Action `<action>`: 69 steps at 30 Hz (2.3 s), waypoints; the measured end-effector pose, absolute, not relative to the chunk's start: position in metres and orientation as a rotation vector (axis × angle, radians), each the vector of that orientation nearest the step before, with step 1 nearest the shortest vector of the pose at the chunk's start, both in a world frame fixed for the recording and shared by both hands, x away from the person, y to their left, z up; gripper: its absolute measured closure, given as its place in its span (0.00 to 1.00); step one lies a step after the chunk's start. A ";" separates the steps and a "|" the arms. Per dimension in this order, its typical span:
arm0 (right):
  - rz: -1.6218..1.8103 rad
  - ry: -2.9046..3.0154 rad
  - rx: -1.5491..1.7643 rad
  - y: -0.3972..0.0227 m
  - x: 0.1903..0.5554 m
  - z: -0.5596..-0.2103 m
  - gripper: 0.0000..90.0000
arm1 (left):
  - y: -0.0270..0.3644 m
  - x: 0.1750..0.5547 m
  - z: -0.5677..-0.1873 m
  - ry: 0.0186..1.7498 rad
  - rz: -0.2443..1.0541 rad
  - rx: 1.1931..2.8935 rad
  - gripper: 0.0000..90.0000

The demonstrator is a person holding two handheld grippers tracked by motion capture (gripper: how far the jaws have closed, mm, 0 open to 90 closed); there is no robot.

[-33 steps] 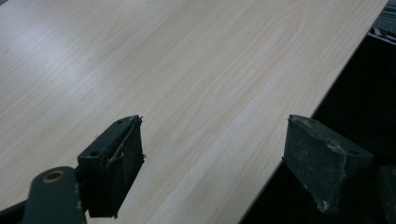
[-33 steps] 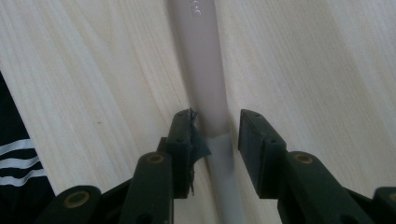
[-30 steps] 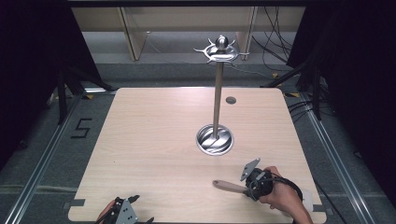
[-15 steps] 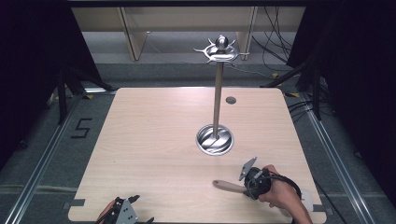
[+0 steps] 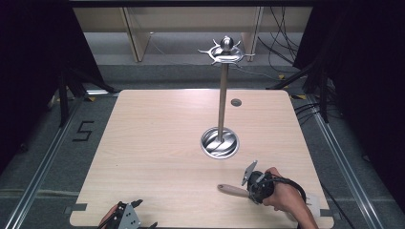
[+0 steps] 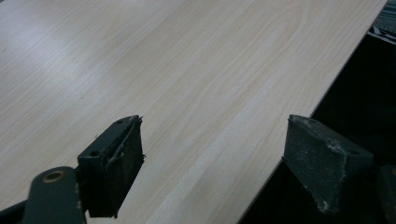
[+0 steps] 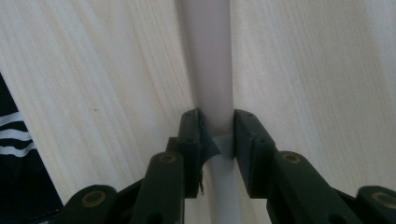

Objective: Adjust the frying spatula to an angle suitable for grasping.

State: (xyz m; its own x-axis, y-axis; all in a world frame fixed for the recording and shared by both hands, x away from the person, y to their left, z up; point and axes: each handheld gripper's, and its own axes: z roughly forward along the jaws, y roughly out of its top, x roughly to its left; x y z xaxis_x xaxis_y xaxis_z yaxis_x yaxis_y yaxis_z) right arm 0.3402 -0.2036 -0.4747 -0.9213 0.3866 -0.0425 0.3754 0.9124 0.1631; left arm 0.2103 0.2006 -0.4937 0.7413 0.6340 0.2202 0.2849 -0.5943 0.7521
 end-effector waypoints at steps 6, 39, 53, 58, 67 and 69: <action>0.206 2.982 0.569 -0.203 0.340 -0.474 0.83 | 0.201 0.209 -0.494 0.702 0.609 2.229 0.21; 0.739 2.554 0.735 -0.264 0.334 -0.411 0.84 | 0.202 0.210 -0.494 0.707 0.613 2.214 0.21; 0.970 2.397 0.803 -0.287 0.332 -0.387 0.84 | 0.202 0.210 -0.494 0.702 0.607 2.226 0.21; 1.046 2.349 0.832 -0.291 0.332 -0.383 0.84 | 0.201 0.209 -0.494 0.715 0.594 2.219 0.21; 1.150 2.270 0.792 -0.294 0.329 -0.369 0.84 | 0.202 0.211 -0.494 0.708 0.625 2.246 0.21; 1.178 2.246 0.816 -0.293 0.328 -0.367 0.84 | 0.202 0.211 -0.495 0.713 0.616 2.241 0.21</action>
